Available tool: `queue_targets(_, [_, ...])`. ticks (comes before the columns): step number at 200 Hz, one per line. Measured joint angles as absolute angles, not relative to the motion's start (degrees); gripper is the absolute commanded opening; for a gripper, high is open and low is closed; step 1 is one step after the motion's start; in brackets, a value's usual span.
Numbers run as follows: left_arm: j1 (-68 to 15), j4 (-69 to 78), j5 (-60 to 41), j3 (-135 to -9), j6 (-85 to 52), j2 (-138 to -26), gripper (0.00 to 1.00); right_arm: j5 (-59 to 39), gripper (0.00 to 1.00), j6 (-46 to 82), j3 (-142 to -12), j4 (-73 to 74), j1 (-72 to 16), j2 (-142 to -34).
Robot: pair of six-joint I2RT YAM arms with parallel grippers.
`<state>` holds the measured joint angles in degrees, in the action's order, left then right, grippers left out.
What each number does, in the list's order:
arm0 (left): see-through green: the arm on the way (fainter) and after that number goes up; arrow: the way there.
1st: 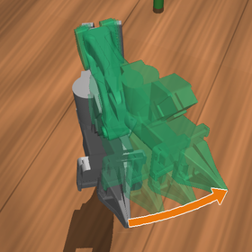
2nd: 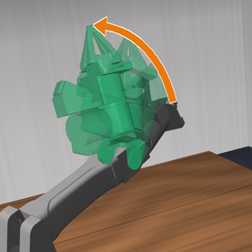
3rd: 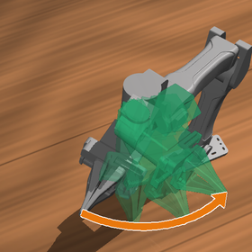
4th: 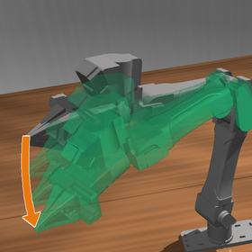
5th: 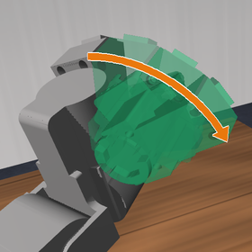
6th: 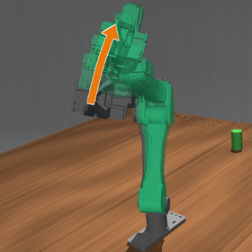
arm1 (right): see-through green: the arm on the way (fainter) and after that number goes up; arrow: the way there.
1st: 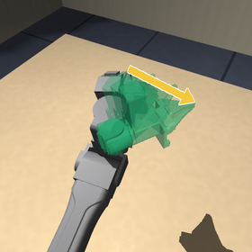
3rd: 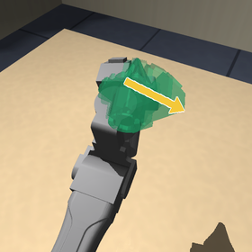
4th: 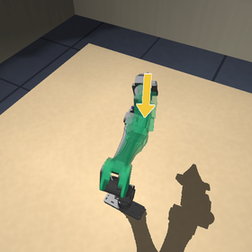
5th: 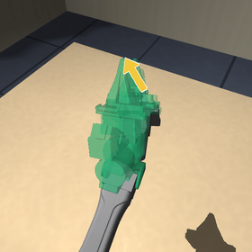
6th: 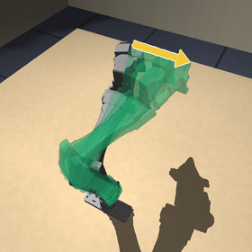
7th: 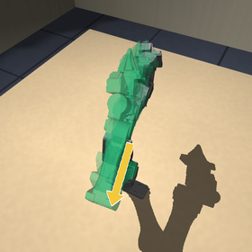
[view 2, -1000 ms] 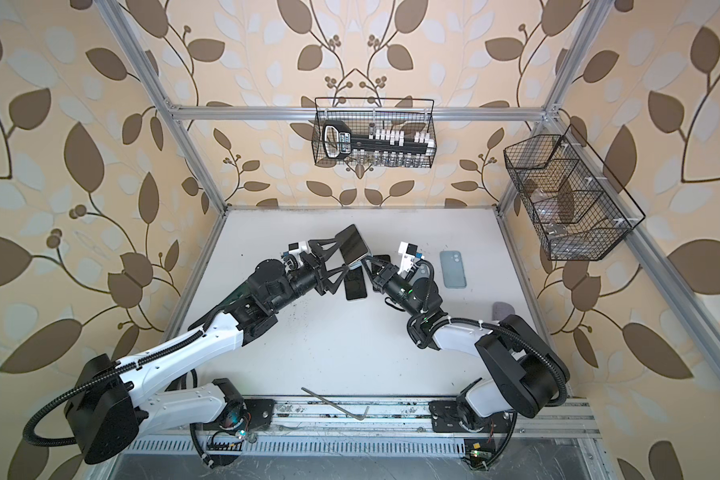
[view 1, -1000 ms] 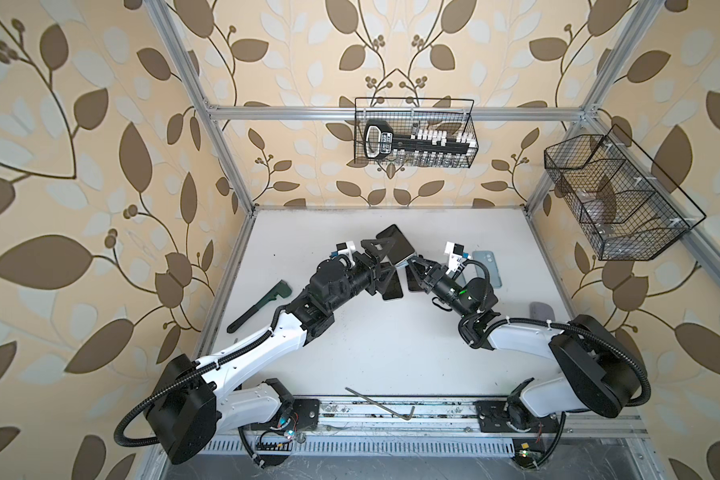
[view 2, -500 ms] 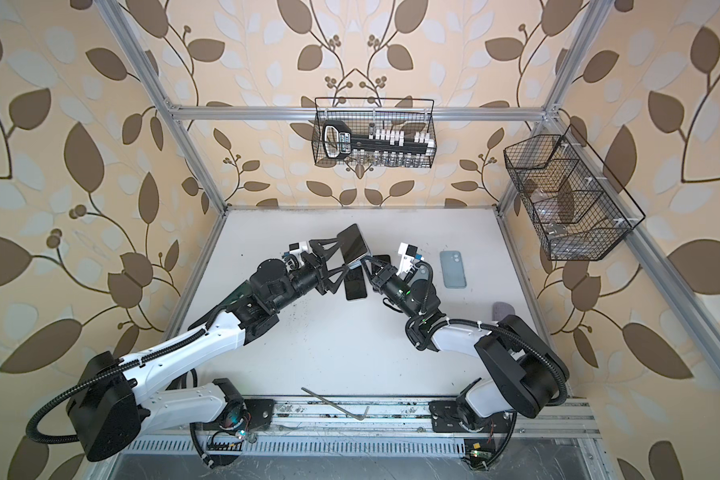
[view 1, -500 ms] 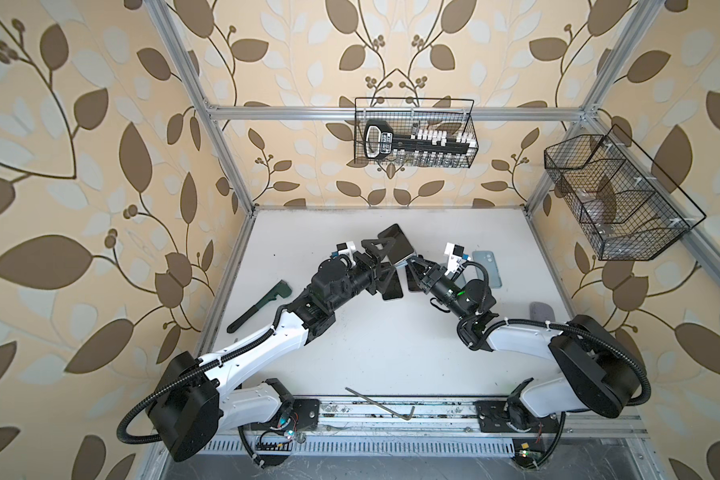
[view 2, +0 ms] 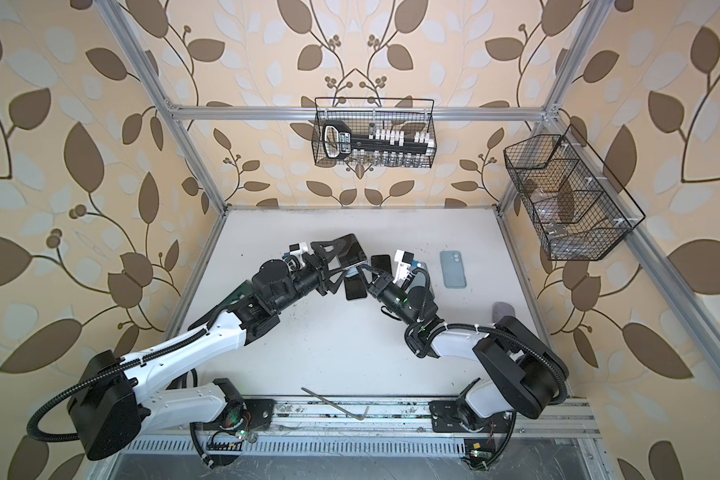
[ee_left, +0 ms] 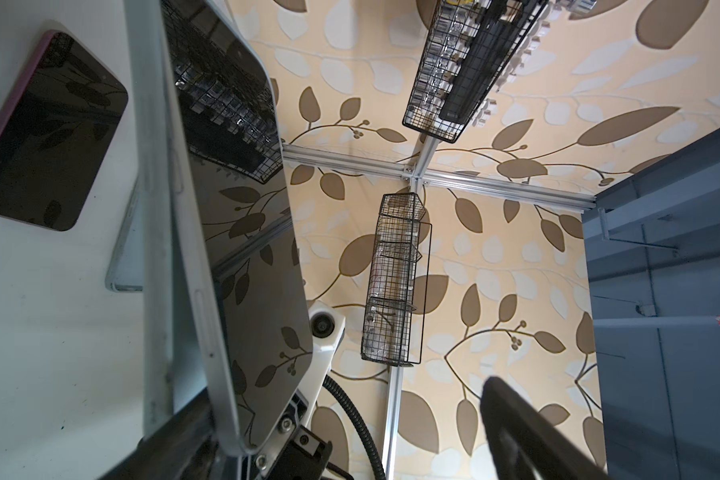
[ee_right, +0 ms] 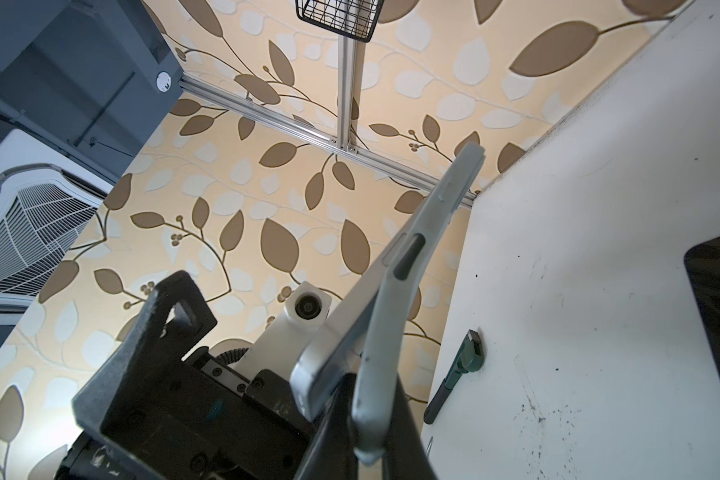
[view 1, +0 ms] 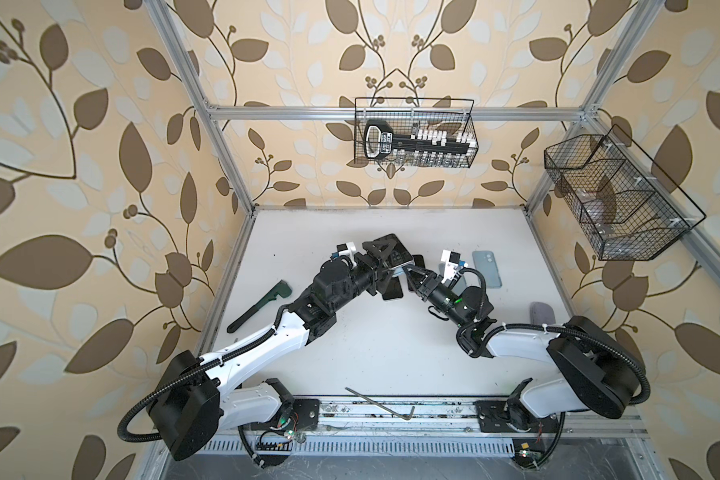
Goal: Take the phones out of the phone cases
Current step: 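Pull the case off the phone with the right gripper while left holds phone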
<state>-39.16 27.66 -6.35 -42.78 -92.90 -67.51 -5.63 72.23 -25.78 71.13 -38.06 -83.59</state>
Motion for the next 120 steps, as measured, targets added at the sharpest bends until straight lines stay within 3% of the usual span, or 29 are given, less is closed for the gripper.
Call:
queue_targets(68, [-39.4,27.9,-5.5,-42.8,-92.0,-68.9,0.68,-5.5,0.00,70.5,-25.7,70.0,-38.9,-81.8])
queue_targets(120, [-39.4,29.0,-5.7,-42.8,-92.2,-71.9,0.31,-5.0,0.00,70.4,-25.7,69.3,-38.9,-81.8])
